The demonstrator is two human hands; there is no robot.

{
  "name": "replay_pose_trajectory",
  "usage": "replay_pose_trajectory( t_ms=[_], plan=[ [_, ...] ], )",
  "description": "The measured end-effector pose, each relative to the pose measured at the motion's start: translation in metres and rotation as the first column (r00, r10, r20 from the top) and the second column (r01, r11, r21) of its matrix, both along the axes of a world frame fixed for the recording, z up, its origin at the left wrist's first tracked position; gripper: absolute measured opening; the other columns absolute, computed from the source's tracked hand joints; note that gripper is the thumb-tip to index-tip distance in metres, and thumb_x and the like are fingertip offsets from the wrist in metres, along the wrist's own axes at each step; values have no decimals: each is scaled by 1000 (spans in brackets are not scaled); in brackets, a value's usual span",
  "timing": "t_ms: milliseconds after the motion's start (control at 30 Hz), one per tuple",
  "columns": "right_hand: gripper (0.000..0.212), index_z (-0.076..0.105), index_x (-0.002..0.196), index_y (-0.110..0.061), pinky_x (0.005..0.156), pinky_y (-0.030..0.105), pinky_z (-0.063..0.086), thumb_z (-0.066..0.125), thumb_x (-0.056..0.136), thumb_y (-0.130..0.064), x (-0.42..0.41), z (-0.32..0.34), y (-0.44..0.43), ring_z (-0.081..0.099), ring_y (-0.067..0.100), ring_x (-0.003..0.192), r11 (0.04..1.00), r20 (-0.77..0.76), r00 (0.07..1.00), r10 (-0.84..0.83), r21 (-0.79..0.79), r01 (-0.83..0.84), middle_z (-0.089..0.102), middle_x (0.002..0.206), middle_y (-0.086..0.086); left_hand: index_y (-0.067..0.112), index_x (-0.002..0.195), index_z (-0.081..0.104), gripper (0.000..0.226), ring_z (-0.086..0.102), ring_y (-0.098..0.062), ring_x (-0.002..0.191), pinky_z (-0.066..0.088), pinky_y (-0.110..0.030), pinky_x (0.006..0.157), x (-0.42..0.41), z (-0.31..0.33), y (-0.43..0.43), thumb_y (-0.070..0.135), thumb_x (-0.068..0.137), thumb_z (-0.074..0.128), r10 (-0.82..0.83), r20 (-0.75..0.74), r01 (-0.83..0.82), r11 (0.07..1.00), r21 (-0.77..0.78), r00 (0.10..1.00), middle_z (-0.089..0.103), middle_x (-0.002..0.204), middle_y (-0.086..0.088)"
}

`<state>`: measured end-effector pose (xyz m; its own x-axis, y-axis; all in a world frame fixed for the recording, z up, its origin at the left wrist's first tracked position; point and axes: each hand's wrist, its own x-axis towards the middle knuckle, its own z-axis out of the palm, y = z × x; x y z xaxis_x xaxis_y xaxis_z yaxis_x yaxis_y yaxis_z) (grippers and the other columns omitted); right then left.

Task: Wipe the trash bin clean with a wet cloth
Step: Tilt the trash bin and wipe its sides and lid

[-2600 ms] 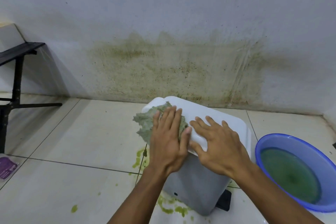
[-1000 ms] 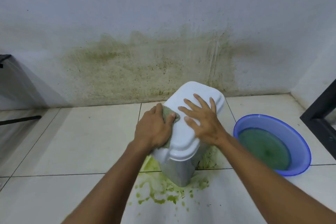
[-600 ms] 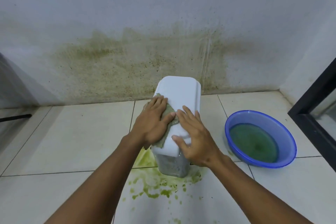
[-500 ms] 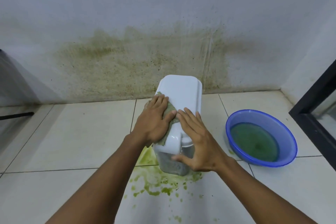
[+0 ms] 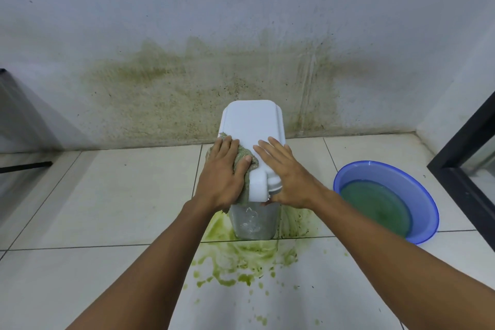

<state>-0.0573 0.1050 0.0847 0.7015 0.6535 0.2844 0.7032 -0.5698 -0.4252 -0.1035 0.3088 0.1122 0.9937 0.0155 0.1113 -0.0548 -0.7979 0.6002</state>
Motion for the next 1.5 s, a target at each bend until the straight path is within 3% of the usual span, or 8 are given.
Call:
replay_pose_trajectory(
  t_ms=[133,467,733,867,1000,1100,1200,1500],
  plan=[
    [103,25,156,-17,121,56,20,85,75,-36,8,-3,-13,6,17,154,1000,74,997,12,-5,-11,16,166,2,21,164,26,64,0,-10,160,5,-32,128,11,-5,2,52,108,35,-1,30,0,1000,2,1000,13,173,5],
    [76,45,147,-8,108,67,34,81,82,-24,8,-11,-14,23,39,149,998,240,969,60,15,-66,38,156,14,25,162,31,63,1,-6,159,1,-25,123,18,-13,3,53,107,42,30,78,-25,997,-66,997,15,173,9],
    [68,52,142,-10,117,58,30,82,81,-14,23,11,-15,25,29,150,977,26,998,65,202,-69,42,154,9,24,157,43,59,16,-8,158,10,-28,123,26,10,6,49,104,51,60,65,-45,977,-210,996,28,169,8],
    [72,59,136,-9,118,45,33,89,71,-10,59,46,-13,36,22,146,946,-141,989,53,325,-5,53,146,8,19,138,65,50,51,-10,135,37,-41,119,45,35,2,46,98,50,157,212,-61,914,-400,965,60,144,9],
    [78,65,130,-13,113,30,40,95,58,-8,95,65,-10,49,9,135,926,-250,968,34,373,64,62,136,1,19,150,53,52,41,-7,146,32,-38,123,53,11,-8,42,105,39,299,386,-75,864,-498,873,52,154,5],
    [77,69,126,-18,101,20,47,97,54,-12,119,73,-4,55,4,126,928,-264,964,9,360,90,65,130,-6,20,163,26,61,15,-12,159,17,-36,129,59,-29,-20,41,107,35,330,464,-86,878,-472,822,23,172,1],
    [77,69,126,-20,103,24,46,97,55,-14,138,82,-1,56,6,124,935,-288,957,-25,333,125,66,129,-7,15,164,9,68,-1,-16,161,7,-39,131,76,-59,-28,36,106,36,283,495,-88,921,-380,822,4,174,-4],
    [73,71,121,-30,89,10,44,97,53,-23,170,87,-3,60,-3,111,934,-324,944,-61,316,169,70,114,-21,7,165,10,77,1,-26,162,6,-37,131,103,-74,-28,43,104,40,209,568,-216,975,-57,796,6,174,-13]
  ],
)
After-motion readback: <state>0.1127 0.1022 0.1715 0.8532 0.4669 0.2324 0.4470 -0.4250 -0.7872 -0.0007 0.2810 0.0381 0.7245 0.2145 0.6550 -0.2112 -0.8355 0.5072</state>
